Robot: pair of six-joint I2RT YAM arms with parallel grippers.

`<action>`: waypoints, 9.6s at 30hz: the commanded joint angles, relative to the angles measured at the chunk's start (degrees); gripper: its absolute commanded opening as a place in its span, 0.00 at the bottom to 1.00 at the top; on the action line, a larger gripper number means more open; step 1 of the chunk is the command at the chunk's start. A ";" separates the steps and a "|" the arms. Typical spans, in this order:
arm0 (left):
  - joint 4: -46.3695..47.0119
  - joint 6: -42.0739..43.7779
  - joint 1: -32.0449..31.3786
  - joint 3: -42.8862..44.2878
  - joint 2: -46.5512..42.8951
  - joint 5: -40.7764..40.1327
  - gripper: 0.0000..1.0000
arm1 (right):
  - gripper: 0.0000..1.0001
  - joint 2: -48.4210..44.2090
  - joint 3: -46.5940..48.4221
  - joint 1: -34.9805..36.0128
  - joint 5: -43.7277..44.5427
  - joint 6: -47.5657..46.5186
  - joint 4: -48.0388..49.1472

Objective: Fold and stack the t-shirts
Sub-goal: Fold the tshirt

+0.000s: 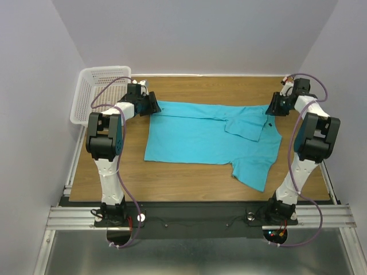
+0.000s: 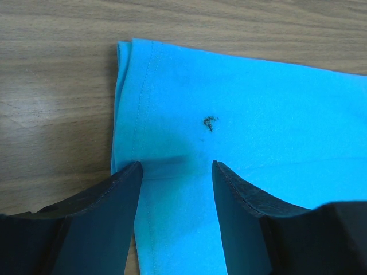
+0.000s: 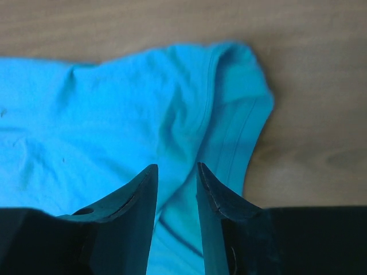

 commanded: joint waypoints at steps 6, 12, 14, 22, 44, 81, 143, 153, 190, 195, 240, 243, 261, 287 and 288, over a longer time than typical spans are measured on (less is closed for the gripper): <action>-1.48 0.81 0.26 0.27 0.93 -0.13 0.64 | 0.39 10.54 17.07 -0.16 -2.93 3.95 3.83; -1.65 0.90 0.26 0.53 1.02 -0.30 0.64 | 0.38 14.15 20.07 -0.16 -2.32 4.40 3.74; -1.65 0.90 0.26 0.62 1.02 -0.39 0.64 | 0.38 14.59 19.99 -0.16 -1.79 4.40 3.74; -1.92 0.98 0.26 0.62 0.93 -0.57 0.63 | 0.36 15.82 20.07 -0.16 1.63 6.06 3.74; -2.35 0.98 0.26 0.97 1.19 -1.53 0.64 | 0.00 16.18 23.06 -0.25 5.85 7.04 4.71; -2.09 -0.41 -5.11 -21.47 -48.26 -17.36 0.98 | 0.71 -31.97 -15.42 -0.60 -13.22 -56.12 -24.18; -8.07 -30.66 -7.21 -52.64 -51.36 -16.57 0.00 | 0.66 -47.20 -41.62 -0.52 -0.38 -94.29 -48.90; -6.84 -30.30 -7.30 -53.34 -50.92 -14.98 0.00 | 0.63 -44.38 -45.23 8.89 -1.00 -94.39 -47.94; -5.43 -31.10 -7.30 -55.98 -52.33 -12.00 0.00 | 0.59 -32.17 -44.44 47.82 27.13 -40.69 -30.71; -5.34 -31.18 -7.12 -56.07 -52.59 -11.99 0.00 | 0.56 -30.93 -44.18 48.18 28.70 -36.39 -30.63; -4.82 -32.24 -7.21 -56.95 -53.38 -11.82 0.00 | 0.02 -25.75 -41.62 48.09 31.08 -22.23 -30.62; -5.17 -31.98 -7.21 -56.78 -53.74 -11.56 0.00 | 0.01 -27.41 -41.72 48.09 30.74 -22.84 -30.53; -10.52 -28.37 -7.21 -49.92 -56.64 -12.43 0.00 | 0.01 -41.47 -31.09 39.31 21.42 -37.51 -37.92; -10.00 -23.80 -5.72 -38.85 -50.93 -11.47 0.00 | 0.02 -37.01 -25.28 30.42 16.95 -43.41 -30.63; -9.83 -23.71 -5.72 -38.93 -50.58 -11.38 0.00 | 0.02 -35.78 -25.28 30.42 16.32 -43.24 -28.97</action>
